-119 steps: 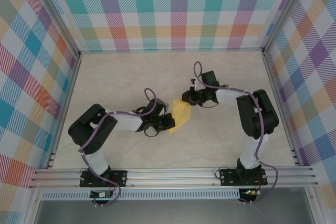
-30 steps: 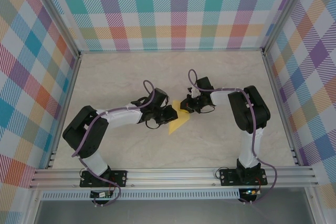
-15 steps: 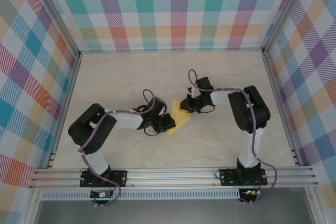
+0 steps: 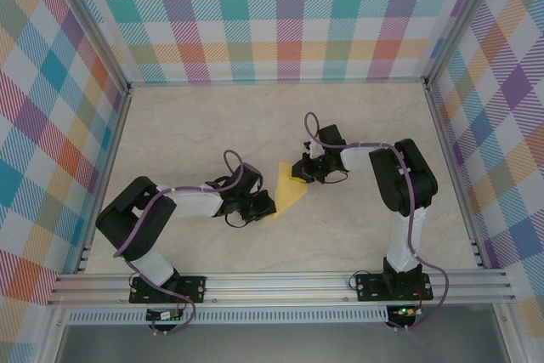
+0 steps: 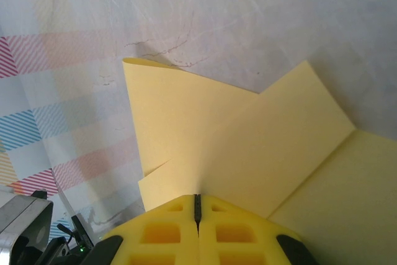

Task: Fold a paper plane with a square sheet of paper (pick it up from the middle)
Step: Fourth fold the wing at the center of the table.

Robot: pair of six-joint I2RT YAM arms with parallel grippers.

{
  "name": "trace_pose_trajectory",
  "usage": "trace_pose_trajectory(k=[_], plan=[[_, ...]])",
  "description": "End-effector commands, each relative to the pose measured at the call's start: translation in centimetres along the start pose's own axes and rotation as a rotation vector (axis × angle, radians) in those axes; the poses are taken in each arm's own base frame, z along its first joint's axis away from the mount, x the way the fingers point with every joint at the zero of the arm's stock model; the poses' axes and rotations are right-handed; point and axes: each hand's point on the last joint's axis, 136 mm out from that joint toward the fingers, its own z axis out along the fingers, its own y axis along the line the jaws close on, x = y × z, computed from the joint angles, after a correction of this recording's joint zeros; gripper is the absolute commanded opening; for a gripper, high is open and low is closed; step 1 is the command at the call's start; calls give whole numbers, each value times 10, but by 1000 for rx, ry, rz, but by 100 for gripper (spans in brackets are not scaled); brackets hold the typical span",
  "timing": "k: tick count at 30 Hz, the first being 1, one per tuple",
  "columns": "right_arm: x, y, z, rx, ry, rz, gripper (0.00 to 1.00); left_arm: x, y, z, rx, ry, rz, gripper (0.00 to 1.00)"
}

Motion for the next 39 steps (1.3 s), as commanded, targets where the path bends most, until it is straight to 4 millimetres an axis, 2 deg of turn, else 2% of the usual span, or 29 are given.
trace_pose_trajectory(k=[1,4,7,13,19,23,31,39], plan=[[21,-71,14,239,30,102,3,3,9,-15,-77,-31,6,13],[20,-71,14,236,29,104,3,-13,-18,-24,-11,-91,25,14],[20,-71,15,236,30,105,3,-20,-43,-25,66,-100,38,14],[21,-70,15,235,32,103,3,-20,-68,-9,162,-41,38,16],[21,-72,15,238,34,106,3,-2,-43,14,100,64,-6,16],[22,-73,15,242,34,107,3,11,-12,22,11,96,-44,16],[23,-75,15,247,37,108,3,32,30,16,-120,135,-43,14],[23,-75,15,248,35,110,3,42,45,9,-152,143,-47,13]])
